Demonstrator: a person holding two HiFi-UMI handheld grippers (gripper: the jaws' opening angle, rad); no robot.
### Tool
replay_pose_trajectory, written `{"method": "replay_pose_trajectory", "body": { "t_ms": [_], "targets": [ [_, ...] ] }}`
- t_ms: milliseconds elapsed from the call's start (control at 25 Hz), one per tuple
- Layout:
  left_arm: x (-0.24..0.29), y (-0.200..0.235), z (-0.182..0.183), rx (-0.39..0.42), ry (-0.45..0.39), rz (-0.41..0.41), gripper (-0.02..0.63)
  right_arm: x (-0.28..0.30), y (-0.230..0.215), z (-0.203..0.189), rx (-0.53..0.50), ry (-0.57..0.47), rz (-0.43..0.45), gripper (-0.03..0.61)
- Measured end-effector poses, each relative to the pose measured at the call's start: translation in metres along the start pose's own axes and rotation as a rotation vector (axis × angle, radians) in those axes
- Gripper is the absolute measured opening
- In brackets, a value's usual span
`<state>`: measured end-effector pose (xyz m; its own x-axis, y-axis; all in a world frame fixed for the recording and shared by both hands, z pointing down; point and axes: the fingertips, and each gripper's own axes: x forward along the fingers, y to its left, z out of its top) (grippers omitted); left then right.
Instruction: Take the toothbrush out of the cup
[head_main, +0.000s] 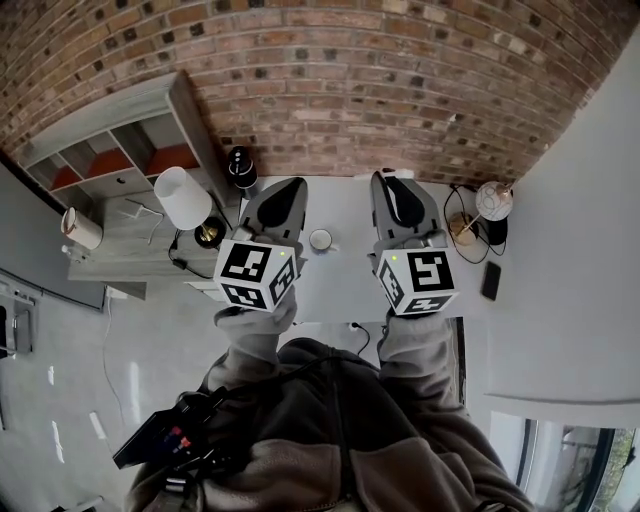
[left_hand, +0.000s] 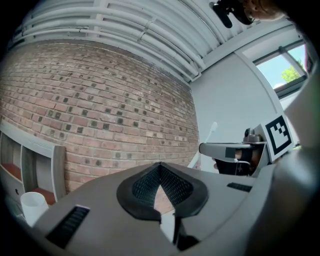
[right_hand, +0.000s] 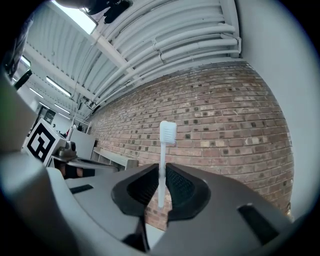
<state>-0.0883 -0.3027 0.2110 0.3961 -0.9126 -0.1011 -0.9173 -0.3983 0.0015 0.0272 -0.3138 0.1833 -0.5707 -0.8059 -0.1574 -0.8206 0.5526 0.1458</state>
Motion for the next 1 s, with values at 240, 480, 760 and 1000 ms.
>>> {"method": "replay_pose_trajectory", "body": {
  "t_ms": [240, 480, 760, 1000],
  "targets": [
    [0.005, -0.003, 0.012, 0.025, -0.021, -0.005, 0.003, 0.000, -0.005, 0.010, -0.002, -0.032, 0.000, 0.048],
    [0.009, -0.005, 0.014, 0.026, -0.021, -0.008, 0.003, -0.002, -0.006, 0.012, 0.002, -0.044, 0.001, 0.048],
    [0.009, -0.009, 0.013, 0.023, -0.017, -0.009, 0.003, -0.007, -0.007, 0.014, 0.002, -0.052, 0.004, 0.048],
    [0.009, -0.012, 0.013, 0.020, -0.019, -0.008, 0.005, -0.011, -0.008, 0.014, -0.001, -0.055, 0.001, 0.048]
  ]
}}
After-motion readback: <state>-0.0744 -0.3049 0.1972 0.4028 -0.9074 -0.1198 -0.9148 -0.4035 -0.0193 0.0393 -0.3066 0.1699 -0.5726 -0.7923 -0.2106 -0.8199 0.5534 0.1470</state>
